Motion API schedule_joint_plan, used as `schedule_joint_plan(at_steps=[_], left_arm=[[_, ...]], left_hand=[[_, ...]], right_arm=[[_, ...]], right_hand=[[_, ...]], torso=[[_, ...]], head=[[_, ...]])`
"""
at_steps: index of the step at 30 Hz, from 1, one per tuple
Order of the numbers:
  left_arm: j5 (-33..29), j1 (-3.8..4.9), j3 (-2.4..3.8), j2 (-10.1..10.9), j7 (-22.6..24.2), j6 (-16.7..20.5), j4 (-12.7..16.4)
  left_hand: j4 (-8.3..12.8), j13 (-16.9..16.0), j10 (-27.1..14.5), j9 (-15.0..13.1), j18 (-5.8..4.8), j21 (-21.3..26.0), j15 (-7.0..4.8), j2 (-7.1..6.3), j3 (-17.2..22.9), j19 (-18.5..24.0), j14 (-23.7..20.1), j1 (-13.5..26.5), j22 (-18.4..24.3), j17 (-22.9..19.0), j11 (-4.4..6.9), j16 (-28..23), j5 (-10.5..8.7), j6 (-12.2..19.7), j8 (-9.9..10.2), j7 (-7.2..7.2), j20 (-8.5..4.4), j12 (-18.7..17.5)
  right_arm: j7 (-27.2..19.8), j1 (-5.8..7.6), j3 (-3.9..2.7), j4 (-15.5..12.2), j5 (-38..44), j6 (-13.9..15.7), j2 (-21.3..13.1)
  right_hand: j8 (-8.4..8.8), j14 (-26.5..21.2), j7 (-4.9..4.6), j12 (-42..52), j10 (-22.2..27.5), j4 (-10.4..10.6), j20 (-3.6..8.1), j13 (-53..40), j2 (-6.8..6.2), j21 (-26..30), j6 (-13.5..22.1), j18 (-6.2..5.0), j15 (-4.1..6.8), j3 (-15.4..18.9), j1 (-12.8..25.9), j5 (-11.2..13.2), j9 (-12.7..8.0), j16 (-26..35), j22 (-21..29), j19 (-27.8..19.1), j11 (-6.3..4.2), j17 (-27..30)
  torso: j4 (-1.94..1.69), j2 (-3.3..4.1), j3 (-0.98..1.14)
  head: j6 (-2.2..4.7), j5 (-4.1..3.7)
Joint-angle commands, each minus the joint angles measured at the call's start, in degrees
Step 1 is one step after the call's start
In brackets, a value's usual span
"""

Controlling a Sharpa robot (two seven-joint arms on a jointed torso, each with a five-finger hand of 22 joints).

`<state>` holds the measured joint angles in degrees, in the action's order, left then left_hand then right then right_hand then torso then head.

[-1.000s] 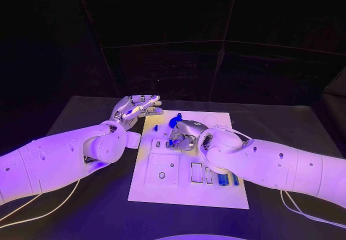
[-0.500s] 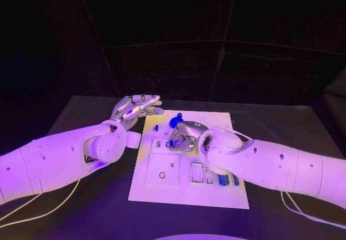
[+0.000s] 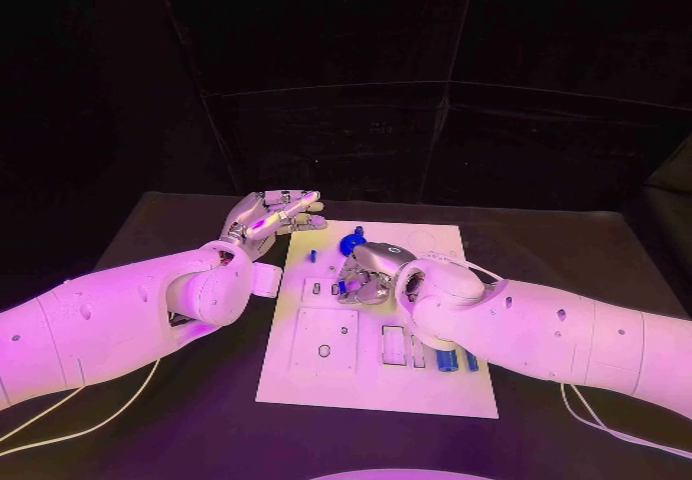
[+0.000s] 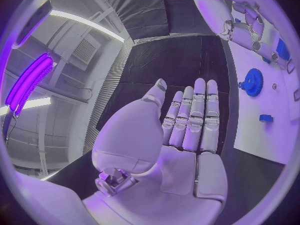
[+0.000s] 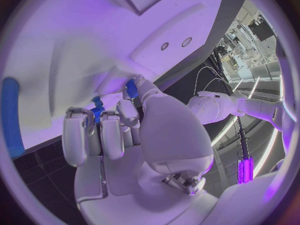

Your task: Assemble the parts on the task board

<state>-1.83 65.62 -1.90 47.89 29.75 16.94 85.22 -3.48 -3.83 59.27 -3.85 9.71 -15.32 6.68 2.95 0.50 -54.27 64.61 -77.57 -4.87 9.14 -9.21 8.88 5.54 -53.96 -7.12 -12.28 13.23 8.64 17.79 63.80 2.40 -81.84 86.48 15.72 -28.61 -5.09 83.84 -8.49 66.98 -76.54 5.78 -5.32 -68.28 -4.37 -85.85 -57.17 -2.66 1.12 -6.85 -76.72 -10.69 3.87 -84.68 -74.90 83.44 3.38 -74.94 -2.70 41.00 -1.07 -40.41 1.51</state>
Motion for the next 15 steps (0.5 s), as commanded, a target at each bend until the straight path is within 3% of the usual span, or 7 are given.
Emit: schedule_joint_plan(at_steps=[1,7,10,15], left_arm=[[0.2,0.10,0.05,0.0,0.2,-0.8,0.0],[0.2,0.10,0.05,0.0,0.2,-0.8,0.0],[0.2,0.10,0.05,0.0,0.1,-0.8,-0.1],[0.3,0.09,0.05,0.0,0.0,-1.1,-0.3]], left_hand=[[0.3,0.1,0.4,0.1,0.86,0.4,-0.02,0.42,-0.1,-0.3,0.4,0.0,0.1,0.1,-0.10,-0.3,0.00,-0.4,0.1,-0.11,-0.12,-0.2],[0.3,0.1,0.4,0.1,0.85,0.4,-0.01,0.43,-0.1,-0.3,0.4,0.1,0.1,0.1,-0.12,-0.4,-0.01,-0.4,0.1,-0.14,-0.12,-0.3],[0.3,0.1,0.4,0.1,0.85,0.4,0.00,0.43,-0.1,-0.3,0.4,0.1,0.1,0.1,-0.12,-0.4,-0.01,-0.4,0.1,-0.14,-0.11,-0.3],[0.5,0.1,0.4,0.1,0.85,0.4,-0.01,0.52,0.1,-0.3,0.4,-0.1,0.2,0.1,-0.10,-0.5,0.03,-0.4,0.1,-0.09,-0.12,-0.3]], right_arm=[[1.8,-0.31,0.31,0.3,0.2,-0.9,0.0],[2.1,-0.32,0.31,0.2,0.2,1.5,0.1],[1.3,-0.35,0.31,-0.2,0.2,4.8,-0.1],[-2.8,-0.44,0.30,-2.0,0.1,10.8,-1.5]], right_hand=[[0.40,3.9,-0.04,-0.3,0.3,0.4,-0.44,0.1,-0.12,0.1,0.9,0.54,-0.49,0.7,0.9,0.0,-0.1,0.2,-6.4,-0.2,0.15,-4.5],[1.25,3.9,-0.71,-1.3,1.4,2.1,-0.86,1.0,-1.13,0.2,3.8,0.51,-1.00,3.3,2.3,0.3,-0.1,0.4,-6.2,-0.3,0.77,-4.2],[1.34,3.7,-1.38,-3.0,3.0,3.1,-1.29,2.8,-1.44,0.4,6.6,0.44,-1.50,4.7,2.0,0.0,-0.1,0.6,-5.9,-0.5,1.38,-3.9],[0.93,3.5,-1.72,-4.0,4.2,4.1,-1.64,4.1,-1.92,0.9,7.9,0.22,-1.79,6.3,0.7,-0.1,0.0,1.2,-5.1,-1.2,1.70,-3.0]], torso=[[0.00,0.02,0.02],[-0.05,-0.01,0.00],[0.00,-0.01,0.01],[-0.04,-0.01,0.09]], head=[[-0.01,-0.11],[-0.01,-0.17],[0.02,-0.18],[0.07,-0.01]])
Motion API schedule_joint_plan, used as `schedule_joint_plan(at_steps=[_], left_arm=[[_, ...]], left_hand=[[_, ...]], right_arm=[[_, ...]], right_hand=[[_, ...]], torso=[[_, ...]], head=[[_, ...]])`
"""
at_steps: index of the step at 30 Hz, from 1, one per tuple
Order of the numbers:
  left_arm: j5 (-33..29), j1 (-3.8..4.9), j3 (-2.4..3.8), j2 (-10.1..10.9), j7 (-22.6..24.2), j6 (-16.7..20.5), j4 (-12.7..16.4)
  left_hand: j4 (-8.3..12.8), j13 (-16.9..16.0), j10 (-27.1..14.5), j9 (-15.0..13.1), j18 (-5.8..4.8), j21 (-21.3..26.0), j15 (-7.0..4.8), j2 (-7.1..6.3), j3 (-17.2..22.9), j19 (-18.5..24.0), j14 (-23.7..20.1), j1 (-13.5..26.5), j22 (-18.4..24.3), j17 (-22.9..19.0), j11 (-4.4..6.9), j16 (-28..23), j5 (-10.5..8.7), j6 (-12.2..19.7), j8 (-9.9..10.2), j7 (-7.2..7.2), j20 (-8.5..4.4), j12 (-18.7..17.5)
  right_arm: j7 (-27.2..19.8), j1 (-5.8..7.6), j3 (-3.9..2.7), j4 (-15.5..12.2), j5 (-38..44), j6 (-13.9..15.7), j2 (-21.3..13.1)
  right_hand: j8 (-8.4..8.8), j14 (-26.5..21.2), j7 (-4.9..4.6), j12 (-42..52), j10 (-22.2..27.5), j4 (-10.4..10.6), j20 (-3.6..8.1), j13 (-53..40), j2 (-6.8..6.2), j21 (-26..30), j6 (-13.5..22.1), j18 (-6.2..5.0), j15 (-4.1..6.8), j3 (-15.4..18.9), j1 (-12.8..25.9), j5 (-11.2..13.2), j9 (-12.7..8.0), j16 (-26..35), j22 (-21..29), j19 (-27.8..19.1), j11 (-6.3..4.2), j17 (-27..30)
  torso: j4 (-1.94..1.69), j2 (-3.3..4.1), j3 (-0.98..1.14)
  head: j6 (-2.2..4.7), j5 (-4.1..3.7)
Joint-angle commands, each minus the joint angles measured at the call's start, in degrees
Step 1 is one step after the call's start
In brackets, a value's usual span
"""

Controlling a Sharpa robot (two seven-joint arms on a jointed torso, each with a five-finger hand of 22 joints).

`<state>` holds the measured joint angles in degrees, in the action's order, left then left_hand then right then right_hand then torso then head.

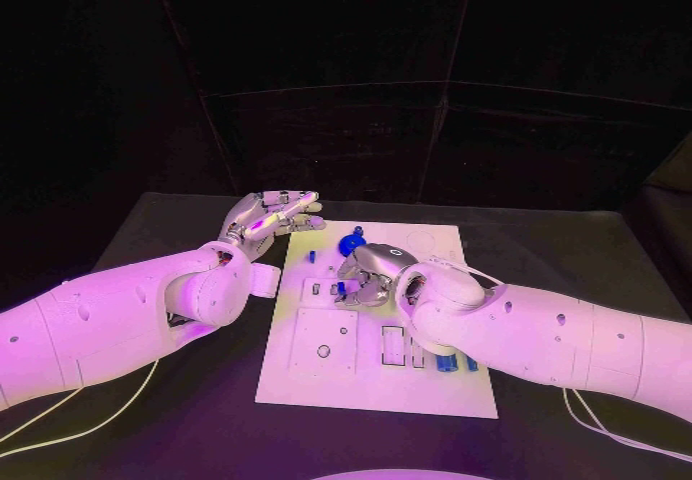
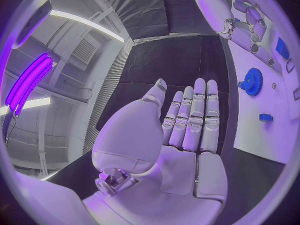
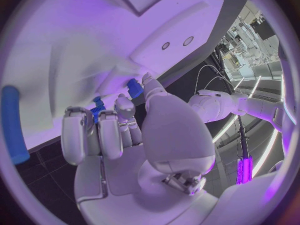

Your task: Assemble the parts on the task board

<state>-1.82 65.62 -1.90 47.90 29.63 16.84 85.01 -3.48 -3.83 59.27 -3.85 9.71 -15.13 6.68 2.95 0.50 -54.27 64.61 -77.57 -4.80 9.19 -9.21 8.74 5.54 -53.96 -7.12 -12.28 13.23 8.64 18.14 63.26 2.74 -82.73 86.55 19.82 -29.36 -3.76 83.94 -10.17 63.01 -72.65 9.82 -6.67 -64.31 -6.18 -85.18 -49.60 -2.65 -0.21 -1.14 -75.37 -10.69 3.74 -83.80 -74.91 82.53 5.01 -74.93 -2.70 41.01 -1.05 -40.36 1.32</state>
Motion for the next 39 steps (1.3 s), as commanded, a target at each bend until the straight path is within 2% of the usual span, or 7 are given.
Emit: schedule_joint_plan(at_steps=[1,12,16,21,23,29,39], left_arm=[[0.3,0.09,0.06,0.0,0.0,-1.0,-0.1],[10.7,0.14,0.08,1.0,-3.5,-1.0,-0.5],[16.5,0.57,0.08,1.5,-8.1,-1.0,-1.0],[30.6,2.08,0.08,1.5,-21.8,-6.3,-1.6],[37.2,2.89,0.08,1.1,-28.4,-9.5,-1.7],[49.9,5.69,0.07,-1.2,-46.3,-19.5,-2.9],[56.8,8.78,-1.91,-7.4,-59.6,-25.2,-6.3]], left_hand=[[0.6,0.1,0.5,0.1,0.85,0.3,-0.03,0.61,0.2,-0.4,0.4,-0.3,0.1,0.1,-0.08,-0.4,0.06,-0.4,0.2,-0.06,-0.13,-0.4],[-0.2,-1.5,9.4,-0.5,1.01,-4.1,-4.05,-0.47,0.6,-9.0,12.2,2.5,-1.4,4.9,3.27,5.5,-0.06,-5.5,-1.4,2.54,-3.86,2.2],[-0.7,-2.6,13.5,-1.1,0.91,-10.1,-6.88,-0.69,1.0,-17.2,20.9,2.7,-4.3,12.1,6.02,15.4,-0.04,-8.2,-2.1,4.66,-7.41,3.1],[-2.6,-5.5,17.5,-1.9,0.57,-17.3,-8.82,-1.40,0.4,-21.6,23.2,4.5,-8.6,48.7,7.27,53.1,-0.20,-9.5,-2.0,5.82,-9.27,5.1],[-5.5,-8.3,18.4,-2.9,0.36,-21.4,-9.43,-1.64,-1.6,-22.2,23.2,7.4,-11.6,58.4,7.62,62.3,-0.15,-10.1,-2.2,6.35,-9.78,7.4],[-11.5,-21.8,17.4,-8.4,-4.67,-55.9,-10.10,-0.95,-6.2,-30.1,25.2,9.0,-54.7,80.1,9.54,80.8,-0.30,-10.4,-6.9,8.01,-11.76,21.2],[-12.7,-52.5,16.1,-19.5,-6.50,-64.9,-11.17,0.87,-11.5,-31.1,25.4,10.0,-67.6,80.8,10.35,81.3,-0.17,-6.2,-17.1,9.13,-11.76,51.2]], right_arm=[[-4.4,0.10,-0.06,-1.7,-0.3,7.4,-1.2],[-23.2,3.75,-0.18,-8.6,-17.1,3.9,-10.3],[-25.8,6.62,-0.17,-9.7,-25.6,1.1,-14.1],[-26.1,9.63,-0.29,-9.7,-33.6,-3.3,-18.5],[-26.2,10.48,-0.32,-9.2,-35.9,-4.2,-19.7],[-26.2,11.76,-0.34,-8.0,-38.8,-4.5,-21.2],[-25.5,12.14,-0.34,-7.1,-39.4,-4.1,-21.4]], right_hand=[[-0.46,3.4,-0.07,0.0,0.3,0.2,-0.31,0.1,-0.12,0.3,0.5,0.18,-0.49,0.8,-0.8,-0.1,0.1,0.4,-4.9,-0.4,0.09,-2.9],[-2.35,1.7,0.17,1.0,0.7,1.0,-0.34,0.0,1.87,4.8,-0.1,-1.64,-0.37,3.0,-3.8,-0.6,0.5,4.3,2.8,-6.4,-0.11,2.6],[-3.27,6.1,-0.28,-5.2,4.2,0.6,-1.49,6.0,2.96,11.1,-0.8,-3.17,-2.22,5.0,-6.4,-0.9,0.4,-6.2,11.6,-11.8,0.77,-15.1],[-3.87,6.1,0.29,-19.1,10.4,0.9,-1.28,18.9,4.88,23.4,-2.2,-6.33,-1.58,5.7,-8.6,-0.3,0.4,-6.2,27.8,-21.5,0.12,-15.1],[-3.81,6.1,0.31,-21.5,10.6,1.0,-1.08,20.9,5.37,27.6,-2.3,-7.08,-1.43,5.9,-9.7,-0.3,0.4,-6.2,32.7,-23.8,-0.06,-15.1],[-3.42,6.1,0.37,-23.3,9.6,1.7,-0.83,22.7,5.22,30.9,-1.9,-7.34,-1.22,7.6,-10.0,-1.4,0.2,-6.2,35.9,-23.3,-0.11,-15.1],[-3.35,6.1,0.44,-23.3,9.4,2.8,-0.53,23.2,5.55,33.3,-1.7,-7.46,-0.92,10.4,-10.3,-2.2,0.3,-6.2,38.0,-22.3,-0.21,-15.1]], torso=[[-0.04,-0.04,0.07],[0.11,-0.35,0.21],[0.36,-0.71,0.43],[0.72,-1.33,0.71],[0.95,-1.59,0.90],[1.11,-2.13,1.45],[1.27,-2.27,1.52]], head=[[0.04,0.26],[0.25,0.83],[0.12,1.15],[-0.22,1.04],[-0.30,1.24],[-0.52,1.57],[-0.94,2.02]])
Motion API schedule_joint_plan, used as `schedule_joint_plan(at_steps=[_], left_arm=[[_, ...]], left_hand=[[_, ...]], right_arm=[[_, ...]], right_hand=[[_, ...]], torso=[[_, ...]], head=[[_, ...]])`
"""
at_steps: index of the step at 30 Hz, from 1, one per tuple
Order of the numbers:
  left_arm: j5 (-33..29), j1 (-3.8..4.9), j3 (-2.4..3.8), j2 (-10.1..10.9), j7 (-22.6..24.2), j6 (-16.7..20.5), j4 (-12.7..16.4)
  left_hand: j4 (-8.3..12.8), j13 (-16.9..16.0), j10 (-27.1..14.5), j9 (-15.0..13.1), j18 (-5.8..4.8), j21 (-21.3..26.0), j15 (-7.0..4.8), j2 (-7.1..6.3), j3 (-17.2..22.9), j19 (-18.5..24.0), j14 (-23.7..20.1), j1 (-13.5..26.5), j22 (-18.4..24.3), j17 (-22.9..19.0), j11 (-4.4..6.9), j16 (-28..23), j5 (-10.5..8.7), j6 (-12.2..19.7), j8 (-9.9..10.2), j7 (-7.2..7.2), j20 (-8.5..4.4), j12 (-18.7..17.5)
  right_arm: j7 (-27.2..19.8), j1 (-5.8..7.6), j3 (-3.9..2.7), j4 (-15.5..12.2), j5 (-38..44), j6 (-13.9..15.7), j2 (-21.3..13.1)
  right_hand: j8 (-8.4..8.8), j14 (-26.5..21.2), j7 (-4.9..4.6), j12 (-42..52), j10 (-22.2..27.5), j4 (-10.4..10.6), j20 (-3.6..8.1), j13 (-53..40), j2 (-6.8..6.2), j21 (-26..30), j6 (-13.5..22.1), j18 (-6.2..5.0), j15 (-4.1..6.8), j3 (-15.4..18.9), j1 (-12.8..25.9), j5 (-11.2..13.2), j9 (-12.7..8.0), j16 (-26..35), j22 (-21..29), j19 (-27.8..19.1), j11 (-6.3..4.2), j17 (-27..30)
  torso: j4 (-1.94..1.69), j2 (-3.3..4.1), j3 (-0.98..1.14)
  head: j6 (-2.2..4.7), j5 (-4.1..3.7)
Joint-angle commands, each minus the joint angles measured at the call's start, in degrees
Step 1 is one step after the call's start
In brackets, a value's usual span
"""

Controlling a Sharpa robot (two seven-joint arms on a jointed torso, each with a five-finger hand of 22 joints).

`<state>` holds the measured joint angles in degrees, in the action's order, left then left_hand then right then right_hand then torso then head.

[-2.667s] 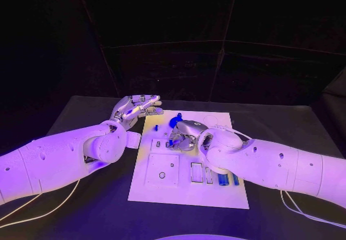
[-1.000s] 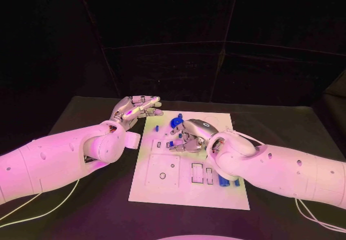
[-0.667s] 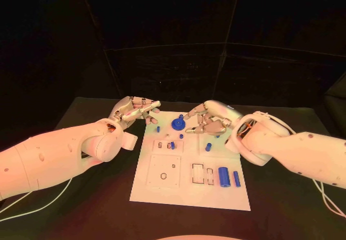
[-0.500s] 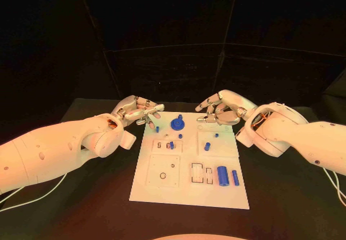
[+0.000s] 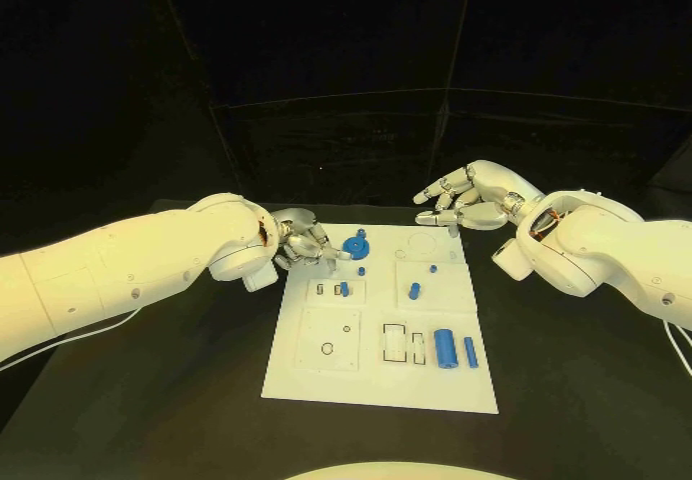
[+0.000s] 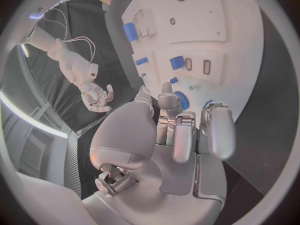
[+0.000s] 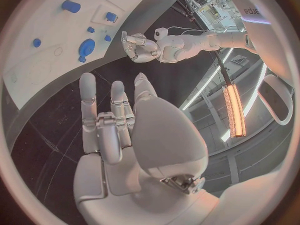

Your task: Assemble the parts on the task board

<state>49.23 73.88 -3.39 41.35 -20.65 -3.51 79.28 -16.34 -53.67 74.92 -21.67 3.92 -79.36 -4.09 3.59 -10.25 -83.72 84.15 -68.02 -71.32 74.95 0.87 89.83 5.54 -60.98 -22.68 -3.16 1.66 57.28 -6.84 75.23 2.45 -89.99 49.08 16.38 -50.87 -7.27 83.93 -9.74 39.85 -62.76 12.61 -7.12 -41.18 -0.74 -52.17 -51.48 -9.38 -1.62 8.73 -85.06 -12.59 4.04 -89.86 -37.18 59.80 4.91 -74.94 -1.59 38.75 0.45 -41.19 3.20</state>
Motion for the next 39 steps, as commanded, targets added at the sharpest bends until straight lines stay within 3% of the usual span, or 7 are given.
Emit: schedule_joint_plan(at_steps=[1,16,17,18,19,21,39], left_arm=[[6.0,0.81,-0.85,-1.4,-10.2,-5.1,-0.9],[7.9,2.00,-2.60,-6.6,-13.8,-7.5,-3.6],[7.9,2.01,-2.62,-6.8,-13.8,-7.6,-3.7],[8.0,2.02,-2.63,-7.1,-13.8,-7.7,-3.8],[8.0,2.02,-2.65,-7.3,-13.7,-7.7,-3.9],[8.0,2.03,-2.66,-7.7,-13.7,-7.9,-4.0],[8.0,2.19,-2.93,-10.5,-15.4,-10.6,-5.8]], left_hand=[[0.0,-3.4,0.4,-2.4,-0.78,-0.9,-0.52,0.28,-1.1,-1.7,5.9,0.7,-1.4,15.1,0.30,0.2,-0.23,1.1,-2.1,0.04,-0.16,3.3],[-0.2,-7.0,0.7,-7.6,-1.08,-2.2,-0.90,1.15,-3.5,-2.0,5.9,2.6,-3.6,15.1,0.61,0.2,-2.04,3.0,-6.3,0.63,-0.45,6.7],[-0.2,-7.1,0.8,-7.8,-1.09,-2.3,-0.91,1.22,-3.5,-2.0,5.9,2.6,-3.6,15.1,0.62,0.2,-2.04,3.1,-6.5,0.64,-0.46,6.8],[-0.2,-7.1,0.8,-7.8,-1.09,-2.3,-0.91,1.23,-3.5,-2.0,5.9,2.6,-3.7,15.1,0.62,0.2,-2.04,3.1,-6.5,0.64,-0.46,6.8],[-0.2,-7.2,0.8,-7.9,-1.11,-2.4,-0.91,1.26,-3.5,-2.1,5.9,2.6,-3.8,15.1,0.62,0.2,-2.04,3.1,-6.5,0.64,-0.46,6.9],[-0.2,-7.2,0.8,-7.9,-1.11,-2.4,-0.91,1.26,-3.5,-2.1,5.9,2.6,-3.8,15.1,0.62,0.2,-2.04,3.2,-6.5,0.64,-0.46,6.9],[-0.1,-7.6,0.7,-8.7,-1.16,-2.6,-0.88,1.41,-3.8,-2.1,5.9,2.5,-4.1,15.1,0.58,0.2,-2.03,3.8,-6.9,0.58,-0.46,7.2]], right_arm=[[-0.5,0.18,-0.04,0.2,-1.9,-0.5,0.1],[0.7,0.21,-0.03,1.1,-1.6,0.6,1.0],[0.8,0.21,-0.03,1.1,-1.5,0.7,1.1],[1.0,0.21,-0.03,1.2,-1.5,0.8,1.1],[1.2,0.21,-0.03,1.2,-1.5,0.8,1.2],[1.5,0.21,-0.03,1.3,-1.4,0.8,1.4],[2.9,0.20,-0.02,1.9,-1.4,0.7,2.3]], right_hand=[[0.15,6.1,0.03,-0.1,-0.5,0.1,-0.02,0.1,0.26,0.6,0.2,-0.73,0.55,0.9,-0.8,-0.3,0.0,-0.1,0.4,0.7,-0.15,-15.1],[-0.21,5.7,0.25,0.2,-0.5,0.6,0.45,0.5,1.52,1.7,0.3,-0.70,1.09,3.7,-2.0,-1.9,0.0,0.7,0.9,1.9,-0.46,-14.6],[-0.24,4.1,0.31,0.2,-0.4,0.6,0.52,0.5,1.56,1.8,0.3,-0.68,1.20,3.9,-2.0,-2.3,0.0,5.0,1.0,1.9,-0.52,-12.2],[-0.32,-4.7,0.74,0.2,-0.4,0.8,0.91,0.6,1.41,1.9,0.3,-0.49,1.69,4.7,-2.1,-2.8,0.0,32.1,1.0,2.1,-0.77,3.6],[-0.41,-4.4,1.12,0.1,-0.2,0.8,1.28,0.7,1.07,2.1,0.4,-0.30,1.61,5.6,-2.3,-2.5,0.0,44.2,1.1,2.2,-0.82,12.7],[-0.54,-4.0,0.69,0.2,-0.5,0.9,1.33,0.7,2.19,2.3,0.4,-0.65,2.07,5.6,-2.7,-3.1,0.0,49.9,1.1,2.3,-1.00,17.1],[-0.79,-2.1,0.70,0.2,-0.3,0.9,1.35,0.9,2.74,3.4,0.6,-0.84,2.12,6.6,-2.9,-4.0,0.0,54.1,2.1,1.9,-1.01,21.3]], torso=[[0.18,0.00,0.01],[0.00,0.06,-0.12],[0.01,0.05,-0.11],[0.02,0.02,-0.09],[0.02,0.02,-0.08],[0.03,0.04,-0.07],[0.00,0.05,-0.13]], head=[[-0.11,0.15],[-0.73,0.33],[-0.76,0.33],[-0.83,0.35],[-0.85,0.35],[-0.92,0.40],[-1.34,-0.01]])
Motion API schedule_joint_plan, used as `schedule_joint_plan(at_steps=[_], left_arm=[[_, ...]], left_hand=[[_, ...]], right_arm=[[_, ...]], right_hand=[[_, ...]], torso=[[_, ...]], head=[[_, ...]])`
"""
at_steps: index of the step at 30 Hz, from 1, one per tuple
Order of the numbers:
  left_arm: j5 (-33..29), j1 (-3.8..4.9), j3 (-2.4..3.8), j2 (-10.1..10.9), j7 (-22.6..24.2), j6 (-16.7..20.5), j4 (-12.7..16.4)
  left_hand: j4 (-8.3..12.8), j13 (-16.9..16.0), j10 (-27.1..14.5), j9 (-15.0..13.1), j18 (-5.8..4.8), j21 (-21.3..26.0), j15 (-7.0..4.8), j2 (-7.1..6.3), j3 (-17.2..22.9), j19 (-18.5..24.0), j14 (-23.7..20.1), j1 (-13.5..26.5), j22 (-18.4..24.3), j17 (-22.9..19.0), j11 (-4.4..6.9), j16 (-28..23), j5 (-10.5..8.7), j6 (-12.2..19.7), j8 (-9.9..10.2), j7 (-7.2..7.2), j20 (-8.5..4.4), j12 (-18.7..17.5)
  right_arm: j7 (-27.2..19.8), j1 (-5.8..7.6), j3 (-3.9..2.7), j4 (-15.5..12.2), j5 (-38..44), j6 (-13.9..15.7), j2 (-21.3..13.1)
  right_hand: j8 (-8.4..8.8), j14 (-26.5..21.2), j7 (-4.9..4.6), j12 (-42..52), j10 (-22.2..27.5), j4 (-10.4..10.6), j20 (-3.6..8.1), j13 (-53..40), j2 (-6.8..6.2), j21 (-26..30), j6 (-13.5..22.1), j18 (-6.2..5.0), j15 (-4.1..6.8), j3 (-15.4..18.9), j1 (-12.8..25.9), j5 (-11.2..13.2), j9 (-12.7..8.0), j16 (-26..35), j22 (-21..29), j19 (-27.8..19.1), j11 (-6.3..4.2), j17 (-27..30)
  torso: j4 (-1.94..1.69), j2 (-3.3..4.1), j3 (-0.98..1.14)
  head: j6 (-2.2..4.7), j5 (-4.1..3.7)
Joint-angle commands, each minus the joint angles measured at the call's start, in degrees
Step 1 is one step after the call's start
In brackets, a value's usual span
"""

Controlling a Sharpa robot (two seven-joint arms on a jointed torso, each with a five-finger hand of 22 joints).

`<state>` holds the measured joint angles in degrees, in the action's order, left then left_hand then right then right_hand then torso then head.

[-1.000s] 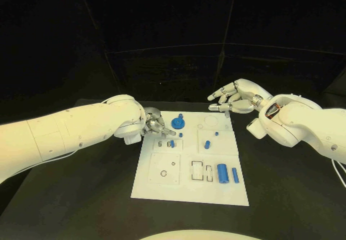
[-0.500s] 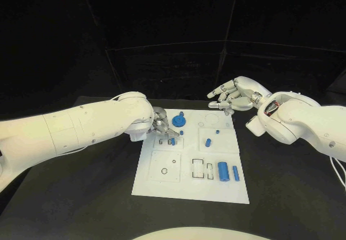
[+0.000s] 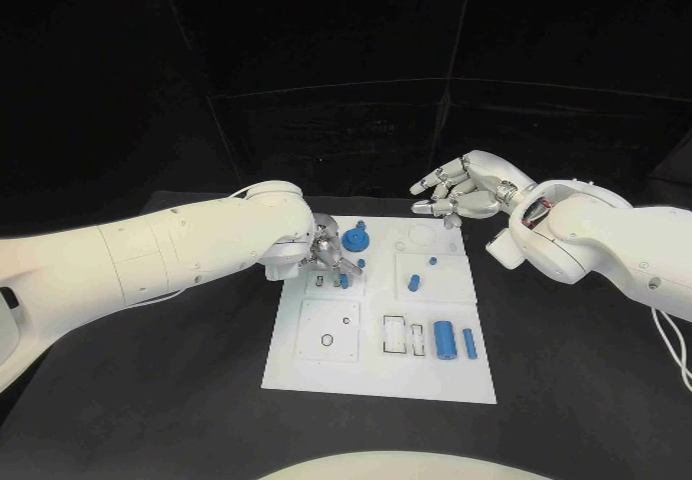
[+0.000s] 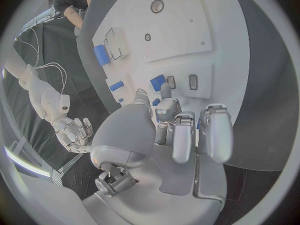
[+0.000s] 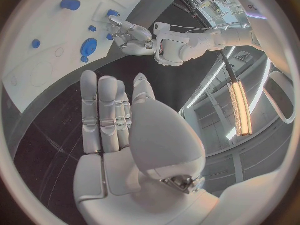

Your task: Assemble the parts on the task board

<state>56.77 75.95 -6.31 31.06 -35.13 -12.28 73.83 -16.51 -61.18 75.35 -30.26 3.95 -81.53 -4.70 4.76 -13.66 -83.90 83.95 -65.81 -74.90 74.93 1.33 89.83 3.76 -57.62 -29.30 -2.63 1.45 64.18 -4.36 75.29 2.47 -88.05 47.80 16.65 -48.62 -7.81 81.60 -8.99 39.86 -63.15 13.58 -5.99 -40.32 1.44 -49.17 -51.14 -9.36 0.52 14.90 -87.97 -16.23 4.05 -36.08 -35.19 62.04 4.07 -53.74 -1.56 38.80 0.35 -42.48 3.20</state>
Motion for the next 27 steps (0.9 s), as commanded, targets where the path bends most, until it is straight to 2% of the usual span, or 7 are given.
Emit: schedule_joint_plan(at_steps=[1,7,17,25,27], left_arm=[[0.4,0.13,-0.03,-0.3,-1.0,-1.9,-0.5],[0.4,0.13,-0.09,-0.6,-1.1,-2.4,-1.0],[0.4,0.13,-0.14,-1.2,-0.8,-3.7,-1.8],[0.4,0.13,-0.19,-1.8,-0.5,-4.2,-2.3],[0.4,0.13,-0.20,-1.9,-0.4,-4.2,-2.3]], left_hand=[[0.0,-0.1,0.3,-0.1,-1.19,-0.4,-0.27,0.26,-0.4,-1.9,6.0,0.3,-0.5,15.1,0.12,0.2,-0.25,0.5,-0.3,0.06,-0.25,0.4],[0.1,-0.2,0.3,-0.4,-1.21,-0.5,-0.26,0.34,-0.4,-1.9,6.0,0.1,-0.6,15.1,0.11,0.2,-0.24,0.6,-0.5,0.06,-0.24,0.4],[0.7,-0.3,0.0,-1.5,-1.21,-0.5,-0.21,0.67,-0.2,-1.8,6.0,-1.5,-0.8,15.1,0.06,0.2,-0.20,1.3,-1.0,0.01,-0.18,0.5],[1.9,-0.4,-0.2,-2.7,-1.16,-0.5,-0.16,1.18,0.5,-1.7,6.0,-3.9,-0.7,15.1,0.02,0.2,-0.16,2.0,-1.6,-0.04,-0.13,0.5],[2.5,-0.3,-0.3,-2.9,-1.13,-0.4,-0.16,1.67,1.1,-1.6,6.0,-4.9,-0.6,15.1,0.01,0.2,-0.11,2.2,-1.6,-0.06,-0.12,0.4]], right_arm=[[0.4,0.14,-0.04,0.0,-0.1,0.4,0.1],[0.5,0.14,-0.04,0.1,-0.1,0.3,0.2],[0.6,0.13,-0.03,0.5,-0.1,0.0,0.5],[0.6,0.13,-0.03,0.6,-0.1,-0.1,0.7],[0.6,0.13,-0.03,0.7,-0.1,-0.3,0.7]], right_hand=[[-0.25,0.3,-0.05,0.2,0.1,-0.1,0.23,0.1,0.55,0.4,0.2,-0.86,-0.02,0.4,0.0,-0.3,0.0,0.3,0.1,-0.3,-0.17,0.1],[-0.27,0.3,-0.07,0.2,0.2,-0.1,0.22,0.1,0.61,0.6,0.3,-0.90,-0.04,0.5,0.0,-0.5,-0.1,0.7,0.4,-0.5,-0.15,0.4],[-0.27,0.3,-0.08,0.1,0.3,-0.1,0.21,0.1,0.67,0.7,0.3,-0.90,-0.04,0.5,0.0,-0.7,-0.1,0.9,0.4,-0.5,-0.15,0.6],[-0.29,0.3,-0.09,0.1,0.3,-0.1,0.20,0.1,0.72,0.9,0.3,-0.94,-0.05,0.5,-0.1,-0.8,-0.1,1.1,0.6,-0.7,-0.15,0.8],[-0.29,0.4,-0.09,0.1,0.4,-0.1,0.20,0.1,0.74,0.9,0.3,-0.94,-0.05,0.6,-0.2,-0.9,-0.1,1.3,0.6,-0.7,-0.15,0.9]], torso=[[-0.03,0.02,-0.04],[-0.10,0.01,-0.02],[-0.01,0.01,-0.01],[-0.04,0.06,-0.01],[-0.06,0.02,-0.02]], head=[[-0.04,-0.02],[-0.12,-0.04],[-0.31,0.06],[-0.42,0.09],[-0.54,0.09]])
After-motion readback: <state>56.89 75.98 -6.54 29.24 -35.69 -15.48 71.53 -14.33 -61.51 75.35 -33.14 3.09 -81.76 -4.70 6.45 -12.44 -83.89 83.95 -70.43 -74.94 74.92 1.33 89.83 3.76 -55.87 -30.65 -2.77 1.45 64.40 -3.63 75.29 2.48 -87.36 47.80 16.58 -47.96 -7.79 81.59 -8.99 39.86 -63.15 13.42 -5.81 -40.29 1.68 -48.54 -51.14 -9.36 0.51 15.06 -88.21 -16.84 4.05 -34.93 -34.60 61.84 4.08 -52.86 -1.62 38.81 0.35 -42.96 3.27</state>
